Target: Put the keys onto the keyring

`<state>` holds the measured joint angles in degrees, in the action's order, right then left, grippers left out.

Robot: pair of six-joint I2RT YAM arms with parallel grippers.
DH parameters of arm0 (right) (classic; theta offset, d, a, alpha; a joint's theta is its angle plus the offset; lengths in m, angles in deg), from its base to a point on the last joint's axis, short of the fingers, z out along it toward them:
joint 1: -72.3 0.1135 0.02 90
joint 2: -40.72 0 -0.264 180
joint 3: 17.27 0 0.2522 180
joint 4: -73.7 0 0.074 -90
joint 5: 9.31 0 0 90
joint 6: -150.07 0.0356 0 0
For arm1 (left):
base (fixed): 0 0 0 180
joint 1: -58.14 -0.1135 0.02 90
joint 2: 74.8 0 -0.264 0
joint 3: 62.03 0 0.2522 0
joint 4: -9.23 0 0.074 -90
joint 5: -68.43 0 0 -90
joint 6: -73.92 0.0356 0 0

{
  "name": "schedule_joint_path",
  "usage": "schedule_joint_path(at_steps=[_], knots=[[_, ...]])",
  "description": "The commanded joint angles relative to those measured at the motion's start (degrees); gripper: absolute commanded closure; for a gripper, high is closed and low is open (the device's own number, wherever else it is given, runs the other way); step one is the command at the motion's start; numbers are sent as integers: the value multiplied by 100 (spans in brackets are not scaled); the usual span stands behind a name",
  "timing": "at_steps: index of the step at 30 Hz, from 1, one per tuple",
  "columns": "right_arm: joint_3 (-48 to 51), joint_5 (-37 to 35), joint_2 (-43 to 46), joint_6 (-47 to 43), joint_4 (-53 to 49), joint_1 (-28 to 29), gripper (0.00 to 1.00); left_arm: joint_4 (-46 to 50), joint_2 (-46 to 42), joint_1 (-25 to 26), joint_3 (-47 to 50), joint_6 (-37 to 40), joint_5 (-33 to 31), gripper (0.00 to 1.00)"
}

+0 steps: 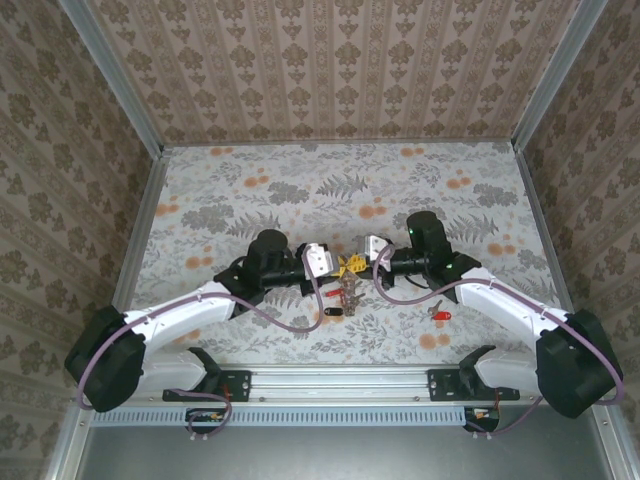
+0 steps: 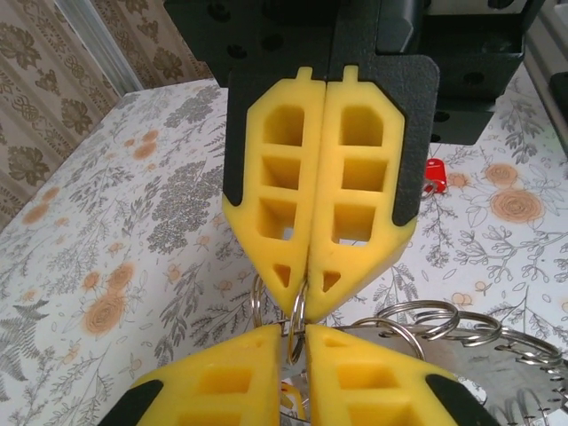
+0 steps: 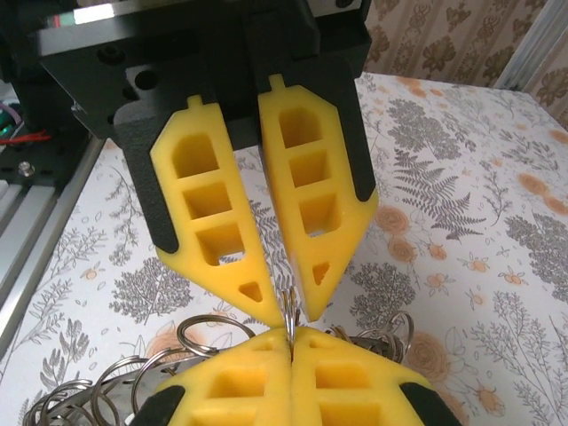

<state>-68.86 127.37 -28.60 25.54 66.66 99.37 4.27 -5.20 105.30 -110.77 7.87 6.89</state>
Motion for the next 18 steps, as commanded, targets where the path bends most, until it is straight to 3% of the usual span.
schedule_joint_path(at_steps=[1,18], knots=[[69,603,59,425,680,-94,100,-192,-200,-83,103,-149,182,83],[16,755,-90,674,839,-141,100,-581,-70,-134,-40,-413,439,82]])
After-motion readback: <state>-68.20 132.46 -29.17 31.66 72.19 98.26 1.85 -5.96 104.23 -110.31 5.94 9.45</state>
